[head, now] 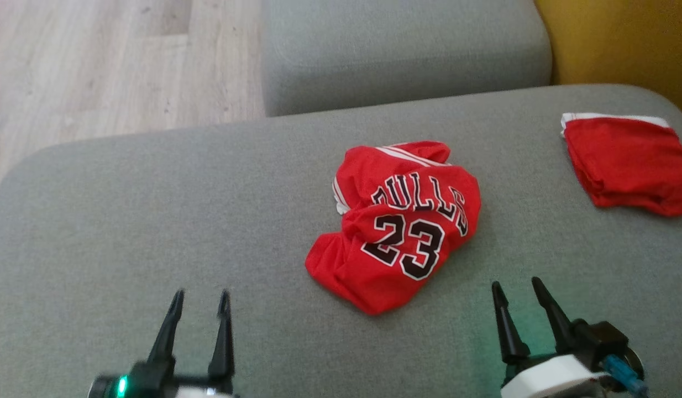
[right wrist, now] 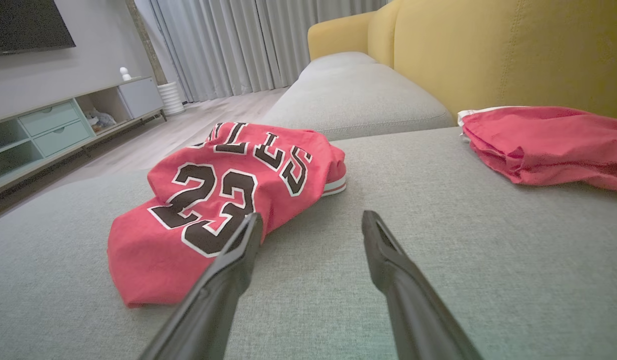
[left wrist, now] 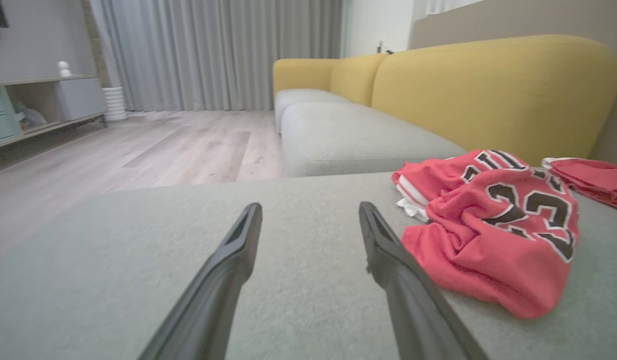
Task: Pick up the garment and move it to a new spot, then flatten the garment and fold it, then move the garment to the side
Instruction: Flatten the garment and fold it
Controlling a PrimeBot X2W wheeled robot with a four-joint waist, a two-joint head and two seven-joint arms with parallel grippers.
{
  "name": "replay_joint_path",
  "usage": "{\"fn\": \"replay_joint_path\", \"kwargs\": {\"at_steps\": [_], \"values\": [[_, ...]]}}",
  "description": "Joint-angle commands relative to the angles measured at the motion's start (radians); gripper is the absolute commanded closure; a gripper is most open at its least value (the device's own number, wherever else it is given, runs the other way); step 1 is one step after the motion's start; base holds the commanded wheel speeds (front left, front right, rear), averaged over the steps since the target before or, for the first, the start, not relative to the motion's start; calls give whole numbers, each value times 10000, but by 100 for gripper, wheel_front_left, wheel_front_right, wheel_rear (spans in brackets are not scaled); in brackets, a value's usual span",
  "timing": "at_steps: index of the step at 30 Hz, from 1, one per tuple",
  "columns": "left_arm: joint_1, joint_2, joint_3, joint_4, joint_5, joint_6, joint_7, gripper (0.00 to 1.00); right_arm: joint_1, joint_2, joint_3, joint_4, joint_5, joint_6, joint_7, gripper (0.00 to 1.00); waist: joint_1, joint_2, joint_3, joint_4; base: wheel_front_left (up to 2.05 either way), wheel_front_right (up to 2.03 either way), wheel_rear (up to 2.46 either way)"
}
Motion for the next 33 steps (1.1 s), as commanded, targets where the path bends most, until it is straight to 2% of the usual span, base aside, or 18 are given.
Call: {"fn": "replay_joint_path", "kwargs": {"at_steps": [1,4,7,10,13,15,17,19,22,26,33], "values": [[-1035,-38,313,-229,178,-248,-95,0,-523,-26,363,-359,-85,67,-38,0,0,0,236,-179,0,0,0],[-1968,145,201,-39,244,-774,-95,0,-690,-51,563,-420,-140,67,-38,0,0,0,540,-462,0,0,0],[-3331,621,-77,198,367,-1163,-95,0,-996,-89,712,-530,-176,67,-38,0,0,0,1122,-889,0,0,0],[-5041,1238,-266,557,418,-1323,-86,0,-1380,-98,816,-645,-200,67,-38,0,0,0,1700,-1375,0,0,0],[-6860,1901,-652,907,305,-1398,398,0,-1748,-85,939,-783,-217,67,-38,0,0,0,2370,-1903,0,0,0],[-8025,2402,-1537,1133,-57,-1412,918,0,-2006,-75,1032,-821,-181,67,-38,0,0,0,2761,-2220,0,0,0],[-9100,3067,-2945,1323,-788,-1415,1542,0,-2227,-65,1140,-834,-150,67,-38,0,0,0,3075,-2534,0,0,0],[-10099,3701,-4375,1450,-1959,-1417,2204,0,-2419,-54,1230,-843,-109,67,-38,0,0,0,3346,-2824,0,0,0],[-11537,4465,-5824,1747,-3590,-1418,3133,0,-2679,-39,1376,-903,-23,67,-38,0,0,0,3801,-3227,0,0,0],[-13008,5113,-7523,2304,-5182,-1419,4348,0,-2965,-31,1663,-985,307,67,-38,0,0,0,4354,-3700,0,0,0],[-14231,5915,-10129,3213,-6957,-1420,5740,0,-3217,-28,2052,-1047,851,67,-38,0,0,0,4854,-4411,0,0,0]]}}
